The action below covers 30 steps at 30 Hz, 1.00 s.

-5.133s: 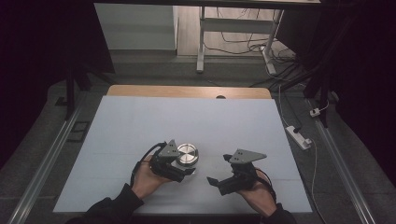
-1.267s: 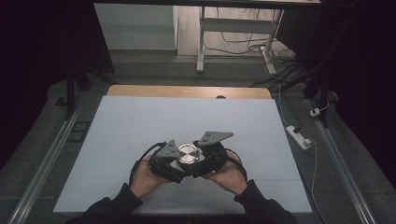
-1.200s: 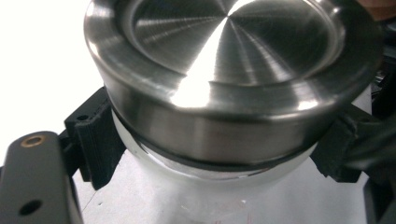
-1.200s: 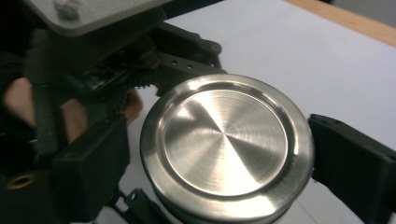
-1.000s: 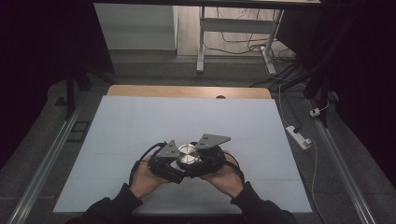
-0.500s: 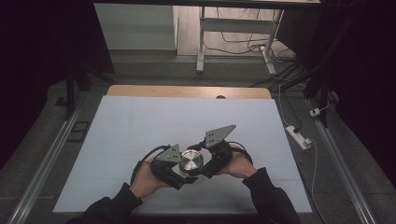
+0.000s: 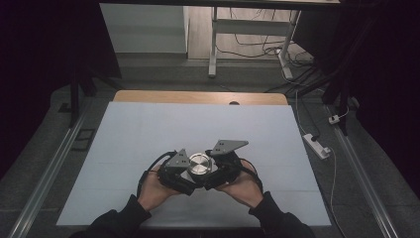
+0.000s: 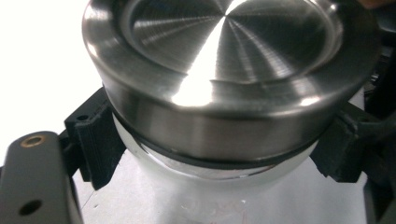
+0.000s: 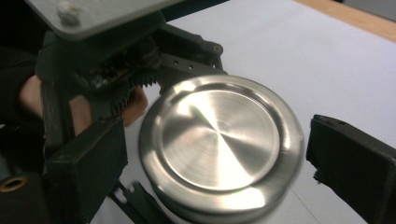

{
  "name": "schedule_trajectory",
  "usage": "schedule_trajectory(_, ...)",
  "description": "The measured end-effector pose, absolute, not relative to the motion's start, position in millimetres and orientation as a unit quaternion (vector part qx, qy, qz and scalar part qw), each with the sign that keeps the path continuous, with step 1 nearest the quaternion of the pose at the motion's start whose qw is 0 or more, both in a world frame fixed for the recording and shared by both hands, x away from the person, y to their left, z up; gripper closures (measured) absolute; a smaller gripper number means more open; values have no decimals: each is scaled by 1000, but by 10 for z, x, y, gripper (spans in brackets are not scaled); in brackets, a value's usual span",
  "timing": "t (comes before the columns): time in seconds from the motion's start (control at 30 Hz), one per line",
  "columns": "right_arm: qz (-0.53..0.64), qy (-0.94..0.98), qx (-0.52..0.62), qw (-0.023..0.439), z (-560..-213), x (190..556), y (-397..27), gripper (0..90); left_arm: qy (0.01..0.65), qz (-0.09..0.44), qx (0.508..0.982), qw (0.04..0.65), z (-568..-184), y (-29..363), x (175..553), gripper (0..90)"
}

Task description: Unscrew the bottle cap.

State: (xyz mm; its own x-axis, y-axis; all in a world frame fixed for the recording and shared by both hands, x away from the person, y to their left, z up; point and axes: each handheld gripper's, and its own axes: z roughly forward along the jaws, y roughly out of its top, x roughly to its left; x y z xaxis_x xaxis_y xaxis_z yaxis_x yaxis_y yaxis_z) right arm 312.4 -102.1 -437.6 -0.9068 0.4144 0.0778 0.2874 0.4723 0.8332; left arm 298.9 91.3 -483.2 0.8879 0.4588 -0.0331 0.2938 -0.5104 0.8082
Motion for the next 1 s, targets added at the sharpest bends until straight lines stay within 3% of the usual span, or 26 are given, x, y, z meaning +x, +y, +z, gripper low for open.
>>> schedule_trajectory(0.17, 462, 852, 223, 102, -4402, 3066, -920, 124, 217, 95, 865, 442, -4834, 902, 2986, 158)
schedule_trajectory(0.2, 456, 855, 216, 118, -4420, 3045, -892, 176, 216, 94, 866, 442, -4831, 898, 2977, 158)
schedule_trajectory(0.3, 456, 856, 212, 120, -4417, 3042, -899, 180, 210, 93, 868, 441, -4826, 903, 2981, 159)
schedule_trajectory(0.43, 459, 864, 182, 99, -4395, 3080, -940, 184, 196, 83, 869, 447, -4820, 904, 2977, 158)
schedule_trajectory(0.7, 482, 872, 81, -11, -4384, 3306, -1108, 186, 160, 59, 873, 457, -4819, 889, 2969, 158)
schedule_trajectory(1.0, 485, 874, 39, -9, -4362, 3338, -1103, 185, 160, 58, 871, 461, -4809, 903, 2969, 159)
